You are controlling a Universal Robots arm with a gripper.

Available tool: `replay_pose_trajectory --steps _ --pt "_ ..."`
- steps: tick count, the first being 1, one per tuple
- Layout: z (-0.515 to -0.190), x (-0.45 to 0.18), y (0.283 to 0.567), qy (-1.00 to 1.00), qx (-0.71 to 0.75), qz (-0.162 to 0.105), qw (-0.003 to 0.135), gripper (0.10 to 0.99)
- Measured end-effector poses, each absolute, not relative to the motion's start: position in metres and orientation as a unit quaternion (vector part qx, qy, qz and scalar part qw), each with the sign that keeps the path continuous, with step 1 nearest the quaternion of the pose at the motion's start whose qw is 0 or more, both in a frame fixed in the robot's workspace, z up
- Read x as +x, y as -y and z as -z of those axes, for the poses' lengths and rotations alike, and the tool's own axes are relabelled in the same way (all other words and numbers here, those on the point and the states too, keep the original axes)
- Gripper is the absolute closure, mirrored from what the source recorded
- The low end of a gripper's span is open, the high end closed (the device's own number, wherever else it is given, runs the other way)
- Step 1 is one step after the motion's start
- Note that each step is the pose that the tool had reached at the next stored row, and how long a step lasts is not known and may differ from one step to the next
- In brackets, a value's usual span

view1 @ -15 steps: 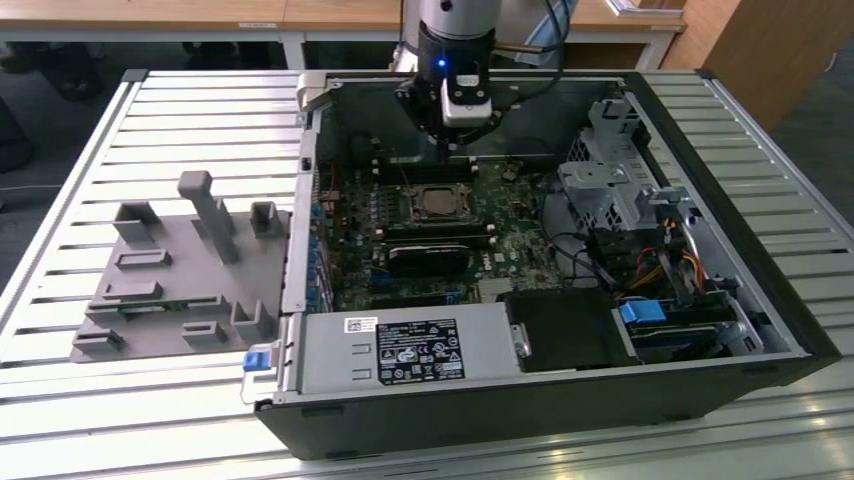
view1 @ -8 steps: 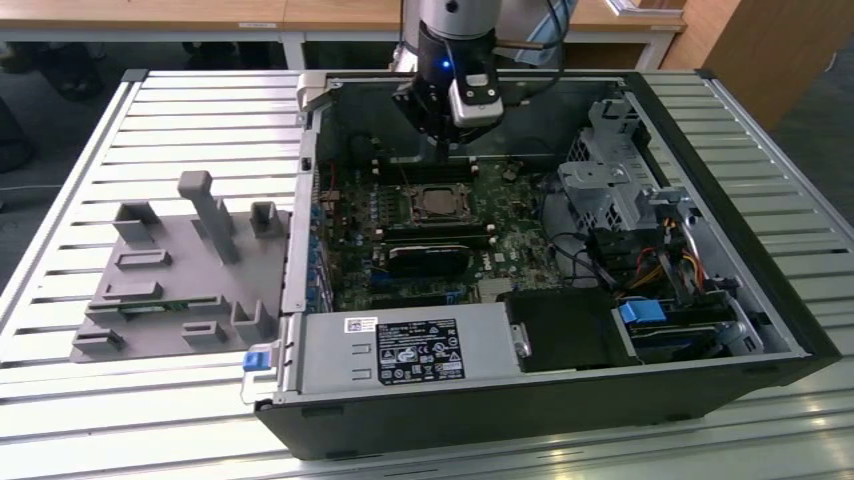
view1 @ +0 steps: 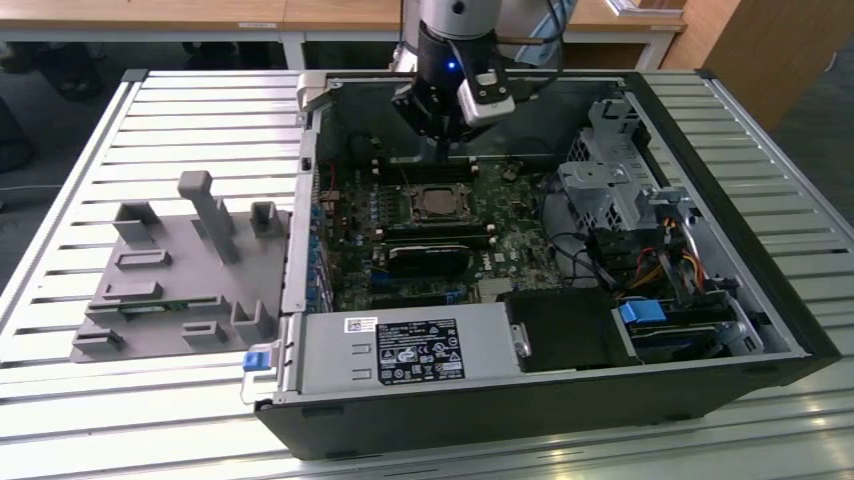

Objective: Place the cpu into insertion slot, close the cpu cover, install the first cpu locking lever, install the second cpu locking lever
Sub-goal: 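Install the first cpu locking lever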

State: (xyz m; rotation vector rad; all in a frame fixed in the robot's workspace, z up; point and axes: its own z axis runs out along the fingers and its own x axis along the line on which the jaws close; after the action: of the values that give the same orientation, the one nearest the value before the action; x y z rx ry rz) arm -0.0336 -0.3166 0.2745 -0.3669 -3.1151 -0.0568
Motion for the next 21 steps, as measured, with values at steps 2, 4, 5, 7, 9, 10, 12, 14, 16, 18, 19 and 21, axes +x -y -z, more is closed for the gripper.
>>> replay_pose_trajectory --steps 2,4,5,7,9,10,12,14,16,18,19,21 --pt "-0.274 -0.034 0.317 0.995 -0.099 0.018 0.003 0.976" --pt "-0.274 -0.034 0.317 0.997 -0.081 0.018 0.003 0.976" --pt "-0.274 -0.034 0.317 0.997 -0.072 0.018 0.003 0.976" --pt "-0.274 -0.034 0.317 0.998 -0.053 0.018 0.003 0.976" --pt "-0.274 -0.034 0.317 0.999 -0.035 0.018 0.004 0.976" --pt "-0.274 -0.034 0.317 0.999 -0.026 0.018 0.004 0.976" --pt "-0.274 -0.034 0.317 1.0 -0.009 0.018 0.004 0.976" --pt "-0.274 -0.035 0.317 1.0 -0.007 0.018 0.003 0.976" --pt "-0.274 -0.037 0.317 1.0 -0.007 0.018 0.001 0.976" --pt "-0.274 -0.041 0.317 1.0 -0.007 0.018 -0.003 0.976" --pt "-0.274 -0.043 0.317 1.0 -0.007 0.018 -0.005 0.976" --pt "-0.274 -0.044 0.317 1.0 -0.011 0.018 -0.006 0.976"
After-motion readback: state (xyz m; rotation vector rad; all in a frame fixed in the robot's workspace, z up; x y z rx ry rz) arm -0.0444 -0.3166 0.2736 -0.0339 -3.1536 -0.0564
